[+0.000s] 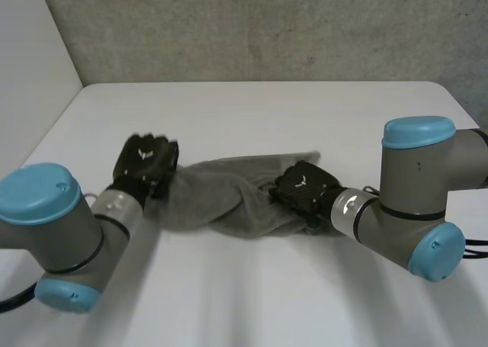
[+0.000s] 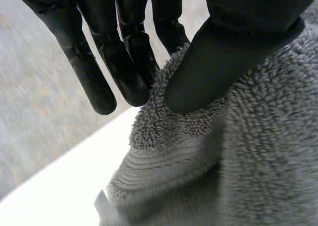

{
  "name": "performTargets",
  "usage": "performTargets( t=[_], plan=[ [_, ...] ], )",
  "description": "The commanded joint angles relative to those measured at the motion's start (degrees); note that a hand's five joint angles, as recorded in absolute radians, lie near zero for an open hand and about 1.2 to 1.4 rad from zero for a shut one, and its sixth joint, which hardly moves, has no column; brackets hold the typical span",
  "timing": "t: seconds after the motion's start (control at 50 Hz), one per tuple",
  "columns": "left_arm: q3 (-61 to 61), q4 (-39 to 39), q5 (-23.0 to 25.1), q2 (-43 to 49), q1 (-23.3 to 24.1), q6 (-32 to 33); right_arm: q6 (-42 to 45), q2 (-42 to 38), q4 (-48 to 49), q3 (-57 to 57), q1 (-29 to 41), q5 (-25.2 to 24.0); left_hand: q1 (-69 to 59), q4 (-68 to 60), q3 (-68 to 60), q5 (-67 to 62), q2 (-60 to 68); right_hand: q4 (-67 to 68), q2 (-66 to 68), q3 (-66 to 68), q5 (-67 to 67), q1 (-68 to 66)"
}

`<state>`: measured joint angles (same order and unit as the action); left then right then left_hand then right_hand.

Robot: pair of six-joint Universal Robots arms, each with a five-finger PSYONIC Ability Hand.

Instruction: Fold the towel.

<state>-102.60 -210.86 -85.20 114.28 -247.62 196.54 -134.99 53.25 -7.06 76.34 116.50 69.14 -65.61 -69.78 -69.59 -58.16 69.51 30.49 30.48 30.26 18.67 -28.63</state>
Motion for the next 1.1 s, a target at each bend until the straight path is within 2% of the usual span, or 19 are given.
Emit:
performTargets(
  t=[0.02,0.04,0.06,0.1,0.22,0.34,0.52,0.56,0.74,0.84,0.86,0.88,0.98,1.06,1.1],
  plan=[
    [-2.43,3.35,-0.23,-1.70,-0.15,4.38,-9.94,4.84,2.49,1.27,-1.53,2.58,-14.39,-10.22,-10.41,-11.84,10.49,-9.81,-9.80,-9.58,-7.99,7.95],
    [-2.96,3.61,-0.23,-3.18,-0.06,4.29,-13.77,6.58,3.45,2.14,-2.06,2.67,-14.39,-10.22,-10.41,-11.84,10.49,-10.64,-10.63,-10.41,-8.82,8.79],
    [-2.96,3.61,-0.23,-3.19,-0.06,4.29,-13.81,6.60,3.46,2.15,-2.06,2.67,-14.39,-10.22,-10.41,-11.84,10.49,-10.65,-10.64,-10.42,-8.83,8.79],
    [-4.45,3.88,-0.23,-7.13,-0.06,4.20,-21.51,9.40,5.12,4.16,-3.64,2.93,-14.39,-10.22,-10.41,-11.84,10.49,-11.66,-11.64,-11.42,-9.84,9.80],
    [-7.09,4.05,-0.15,-11.89,-0.41,4.29,-29.00,11.35,6.01,6.19,-7.24,3.20,-14.39,-10.22,-10.41,-11.84,10.49,-10.32,-10.31,-10.09,-8.50,8.46],
    [-10.52,5.19,-0.15,-16.99,-0.94,4.55,-29.01,9.85,5.04,4.52,-9.09,3.64,-14.39,-10.22,-10.41,-11.84,10.49,-7.46,-7.44,-7.22,-5.64,5.60],
    [-15.79,5.99,0.12,-23.22,-2.08,4.55,-25.41,2.82,2.58,1.10,-10.59,3.46,-14.39,-10.22,-10.41,-11.84,10.49,-0.90,-0.88,-0.66,0.92,-0.96],
    [-16.14,6.07,0.12,-23.58,-1.99,4.55,-24.18,-0.33,2.49,-0.48,-10.15,3.72,-14.39,-10.22,-10.41,-11.84,10.49,1.28,1.30,1.52,3.10,-3.14],
    [-16.58,6.07,0.12,-24.72,-1.90,4.55,-23.47,-5.18,2.49,-4.71,-9.80,3.72,-14.39,-10.22,-10.41,-11.84,10.49,7.18,7.19,7.41,9.00,-9.04],
    [-16.50,6.07,0.12,-24.81,-1.99,4.55,-23.74,-5.88,2.58,-6.29,-9.71,3.46,-14.39,-10.22,-10.41,-11.84,10.49,18.28,18.29,18.51,20.10,-20.14],
    [-16.50,6.07,0.12,-24.81,-1.99,4.55,-23.83,-6.32,2.49,-6.72,-9.71,3.46,-14.39,-10.22,-10.41,-11.84,10.49,28.60,28.62,28.84,30.42,-30.46],
    [-16.32,5.99,0.20,-24.81,-1.99,4.55,-24.00,-6.58,2.49,-7.25,-9.62,3.46,-14.39,-10.22,-10.41,-11.84,10.49,46.03,46.04,46.26,47.85,-47.89],
    [-14.74,5.28,0.56,-24.64,-2.34,4.46,-24.09,-5.62,2.58,-10.14,-9.36,2.94,-14.39,-10.22,-10.41,-11.84,10.49,49.51,49.52,49.74,51.33,-51.37],
    [-5.11,3.09,3.97,-22.62,-3.04,4.64,-24.09,-3.16,3.11,-15.69,-9.44,2.85,-14.39,-10.22,-10.41,-11.84,10.49,49.51,49.52,49.74,51.33,-51.37],
    [-0.24,2.03,4.60,-20.51,-3.05,4.46,-24.70,0.52,4.85,-23.74,-9.36,3.54,-14.39,-10.22,-10.41,-11.84,10.49,49.51,49.52,49.74,51.33,-51.37]
  ],
)
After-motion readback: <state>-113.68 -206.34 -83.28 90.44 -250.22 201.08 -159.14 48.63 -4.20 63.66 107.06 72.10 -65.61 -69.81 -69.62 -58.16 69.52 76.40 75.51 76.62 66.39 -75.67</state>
